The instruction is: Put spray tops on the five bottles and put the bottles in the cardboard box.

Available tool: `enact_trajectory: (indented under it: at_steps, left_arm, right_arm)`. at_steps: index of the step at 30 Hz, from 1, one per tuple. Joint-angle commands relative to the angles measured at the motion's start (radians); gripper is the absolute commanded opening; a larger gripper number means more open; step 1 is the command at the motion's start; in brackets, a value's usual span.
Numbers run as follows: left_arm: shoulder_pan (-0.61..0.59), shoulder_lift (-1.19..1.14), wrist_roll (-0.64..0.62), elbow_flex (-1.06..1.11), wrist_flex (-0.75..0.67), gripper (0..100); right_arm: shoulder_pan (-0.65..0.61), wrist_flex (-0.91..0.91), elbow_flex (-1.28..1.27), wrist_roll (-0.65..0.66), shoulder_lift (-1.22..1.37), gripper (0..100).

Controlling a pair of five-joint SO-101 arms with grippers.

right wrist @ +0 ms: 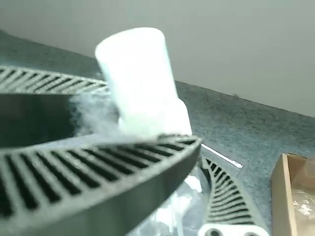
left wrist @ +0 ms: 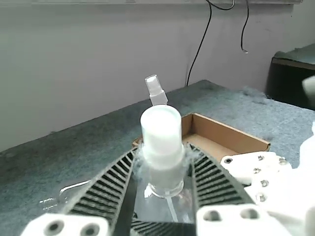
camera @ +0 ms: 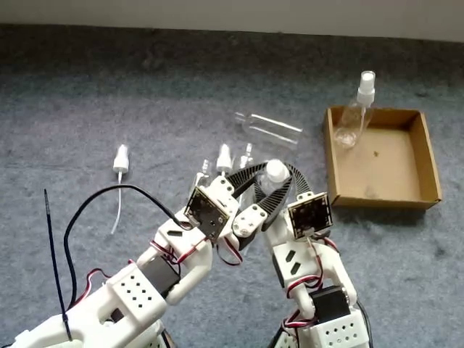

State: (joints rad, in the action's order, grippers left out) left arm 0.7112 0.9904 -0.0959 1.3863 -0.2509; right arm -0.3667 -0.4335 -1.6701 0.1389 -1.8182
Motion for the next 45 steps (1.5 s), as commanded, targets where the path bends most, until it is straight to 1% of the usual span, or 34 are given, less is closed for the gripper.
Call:
enact_trajectory:
  at_steps: [1, 4, 8, 11, 20, 27, 29, 32, 33, 40, 45]
  left_arm:
    - [-0.018, 0.012, 0.008, -0.079, -0.006, 1]
    - [-0.010, 0.010, 0.008, -0.065, 0.008, 1]
    - [-0.015, 0.010, 0.008, -0.073, 0.143, 1]
    - [-0.016, 0.010, 0.008, -0.071, 0.204, 1]
    - [-0.025, 0.010, 0.008, -0.071, 0.213, 1]
    - [-0.101, 0.012, 0.008, -0.071, 0.212, 1]
    - [-0.111, 0.012, 0.008, -0.071, 0.212, 5]
    - [-0.107, 0.012, 0.008, -0.062, 0.213, 13]
    - [-0.105, 0.012, 0.008, -0.062, 0.213, 14]
    - [-0.111, 0.012, 0.008, -0.064, 0.221, 15]
    - [-0.111, 0.039, 0.008, -0.067, 0.293, 15]
  right_arm:
    - [0.007, 0.002, -0.114, 0.009, -0.022, 10.5]
    - [0.007, 0.002, -0.114, 0.009, -0.022, 10.5]
    - [0.007, 0.002, -0.114, 0.011, -0.022, 10.5]
    - [0.007, 0.002, -0.114, 0.011, -0.022, 10.5]
    - [0.007, 0.001, -0.114, 0.011, -0.022, 10.5]
    - [0.008, 0.001, -0.114, 0.011, -0.022, 10.5]
    - [0.008, 0.001, -0.114, 0.011, -0.022, 10.5]
    - [0.008, 0.001, -0.114, 0.011, -0.022, 10.5]
    - [0.008, 0.001, -0.114, 0.011, -0.022, 10.5]
    - [0.008, 0.001, -0.113, 0.011, -0.022, 10.5]
    - [0.010, 0.001, -0.113, 0.011, -0.022, 10.5]
